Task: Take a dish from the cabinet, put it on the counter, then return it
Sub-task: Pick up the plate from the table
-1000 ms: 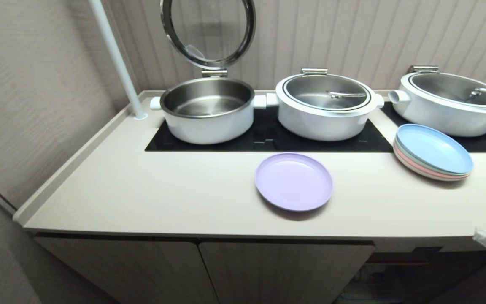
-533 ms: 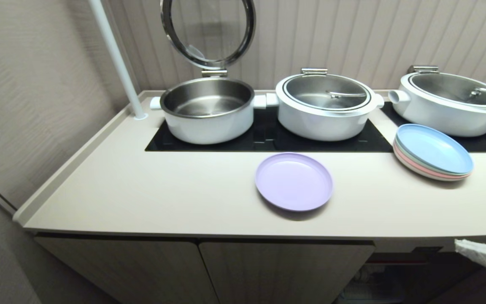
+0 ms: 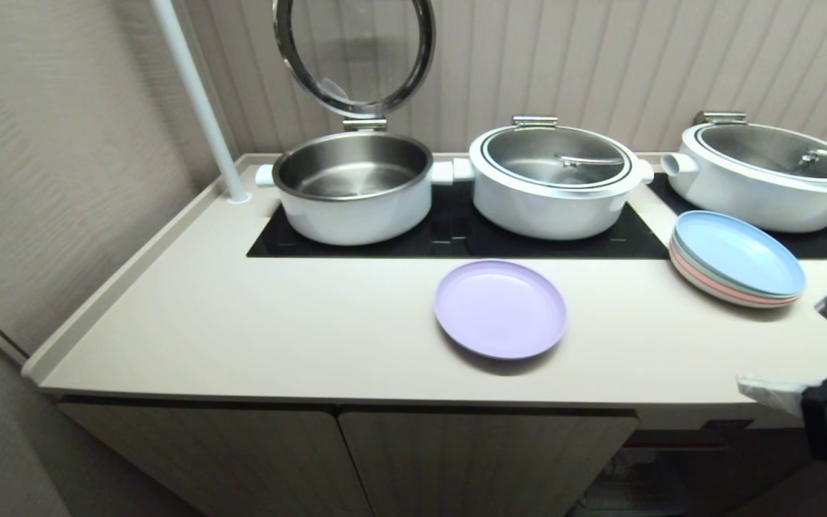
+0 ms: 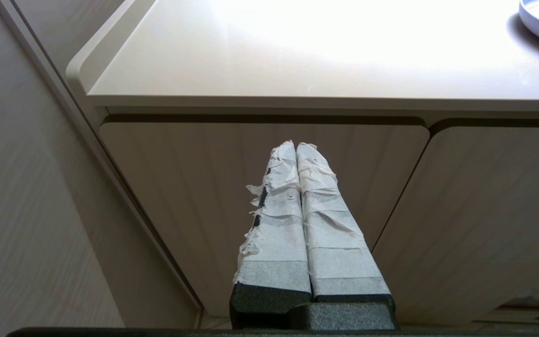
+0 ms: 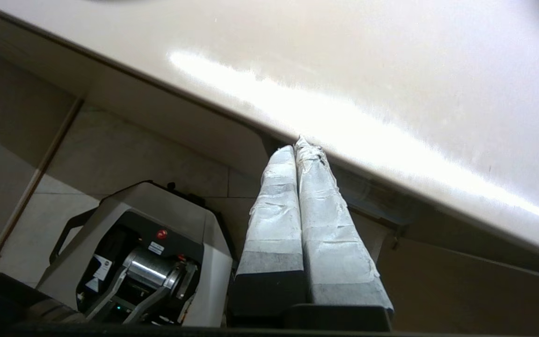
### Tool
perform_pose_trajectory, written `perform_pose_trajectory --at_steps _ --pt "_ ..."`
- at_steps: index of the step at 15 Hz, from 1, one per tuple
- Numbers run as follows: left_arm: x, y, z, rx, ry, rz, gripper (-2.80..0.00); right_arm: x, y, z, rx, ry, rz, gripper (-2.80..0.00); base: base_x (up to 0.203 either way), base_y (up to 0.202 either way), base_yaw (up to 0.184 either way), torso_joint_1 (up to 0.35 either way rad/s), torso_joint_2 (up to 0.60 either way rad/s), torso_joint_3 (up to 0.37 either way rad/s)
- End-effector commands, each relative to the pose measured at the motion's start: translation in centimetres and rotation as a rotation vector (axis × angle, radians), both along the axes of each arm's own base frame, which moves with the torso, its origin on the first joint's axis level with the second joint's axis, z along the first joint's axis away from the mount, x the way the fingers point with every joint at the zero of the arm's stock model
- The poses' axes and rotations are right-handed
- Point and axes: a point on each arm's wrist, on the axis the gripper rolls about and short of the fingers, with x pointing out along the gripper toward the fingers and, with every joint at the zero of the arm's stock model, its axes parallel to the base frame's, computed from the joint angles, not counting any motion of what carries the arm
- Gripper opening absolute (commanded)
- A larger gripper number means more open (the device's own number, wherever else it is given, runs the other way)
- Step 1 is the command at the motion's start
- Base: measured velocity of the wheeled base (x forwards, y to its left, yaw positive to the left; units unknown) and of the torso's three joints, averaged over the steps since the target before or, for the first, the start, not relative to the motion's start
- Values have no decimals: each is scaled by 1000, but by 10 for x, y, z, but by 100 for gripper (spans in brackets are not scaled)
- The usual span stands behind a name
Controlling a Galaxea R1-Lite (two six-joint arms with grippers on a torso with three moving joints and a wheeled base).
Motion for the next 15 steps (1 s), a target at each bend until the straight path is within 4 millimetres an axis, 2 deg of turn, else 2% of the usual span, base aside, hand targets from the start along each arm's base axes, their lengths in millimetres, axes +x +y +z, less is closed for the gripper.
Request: perform_pose_trajectory --at_steps 1,6,9,12,15 --pt "0 0 0 -1 0 0 -280 25 5 2 -10 24 22 -280 0 0 0 0 0 0" --pt "0 0 0 -1 0 0 -280 77 26 16 -65 62 41 -280 0 0 0 0 0 0" --pt "0 0 0 -1 0 0 -280 110 46 23 -71 87 47 -280 0 0 0 0 0 0" --pt "0 0 0 -1 0 0 -280 132 70 37 -45 137 27 -280 0 0 0 0 0 0" --pt "0 0 0 -1 0 0 -280 142 94 51 6 272 3 -280 0 0 0 0 0 0"
